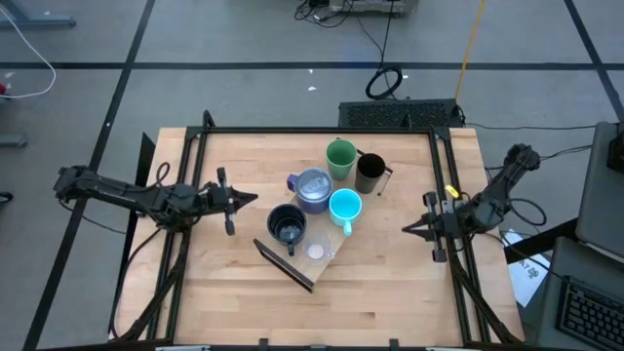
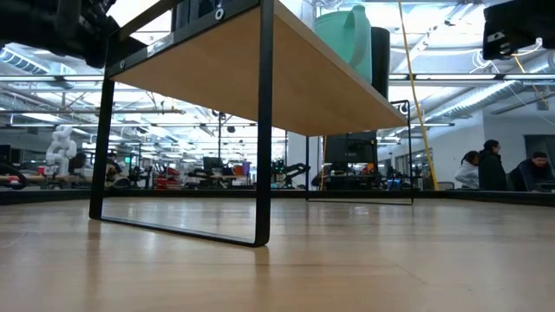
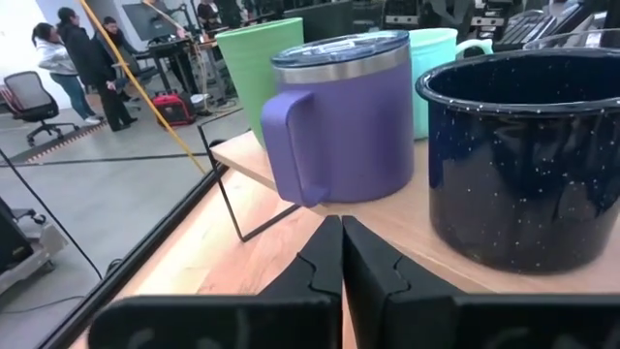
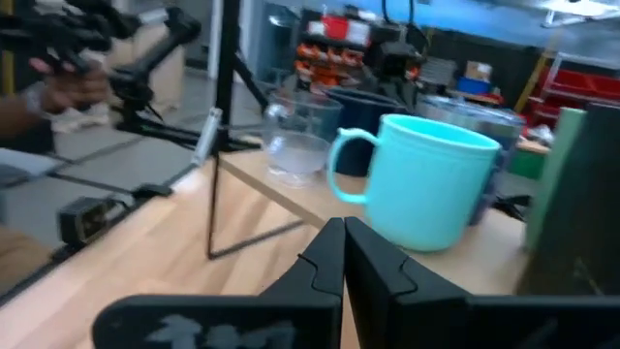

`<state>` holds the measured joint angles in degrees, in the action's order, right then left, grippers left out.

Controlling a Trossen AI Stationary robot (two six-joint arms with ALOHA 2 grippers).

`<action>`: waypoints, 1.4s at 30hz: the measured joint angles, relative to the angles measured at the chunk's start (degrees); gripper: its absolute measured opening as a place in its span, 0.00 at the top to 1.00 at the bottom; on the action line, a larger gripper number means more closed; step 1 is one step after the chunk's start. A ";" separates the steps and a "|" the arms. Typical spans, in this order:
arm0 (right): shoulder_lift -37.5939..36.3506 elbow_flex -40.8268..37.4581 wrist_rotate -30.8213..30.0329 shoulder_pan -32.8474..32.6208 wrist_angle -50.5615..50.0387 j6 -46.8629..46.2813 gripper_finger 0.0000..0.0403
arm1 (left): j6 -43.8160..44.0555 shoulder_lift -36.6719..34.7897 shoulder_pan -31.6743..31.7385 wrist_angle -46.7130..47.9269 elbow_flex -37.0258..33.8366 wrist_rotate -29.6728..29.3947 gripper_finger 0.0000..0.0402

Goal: Stack small to large cups/mugs on shelf
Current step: Return to Home Position

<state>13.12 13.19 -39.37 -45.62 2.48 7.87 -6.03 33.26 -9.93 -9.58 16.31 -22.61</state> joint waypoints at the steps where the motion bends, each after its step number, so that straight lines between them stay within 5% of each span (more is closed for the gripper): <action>1: -0.52 -0.78 1.03 0.16 1.11 0.30 1.00 | -0.04 -0.05 0.00 -0.55 -0.29 0.00 0.99; 20: -2.34 -10.87 16.06 11.96 13.97 -0.02 1.00 | -0.54 -0.03 2.56 -1.06 -1.23 1.60 0.96; 42: -2.35 -11.91 34.35 29.55 13.00 1.25 1.00 | 0.14 -0.03 2.54 -12.57 -9.41 1.60 0.99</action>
<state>10.76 1.28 -5.03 -16.08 15.47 9.13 -5.88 33.23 -7.40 -22.14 6.90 -21.02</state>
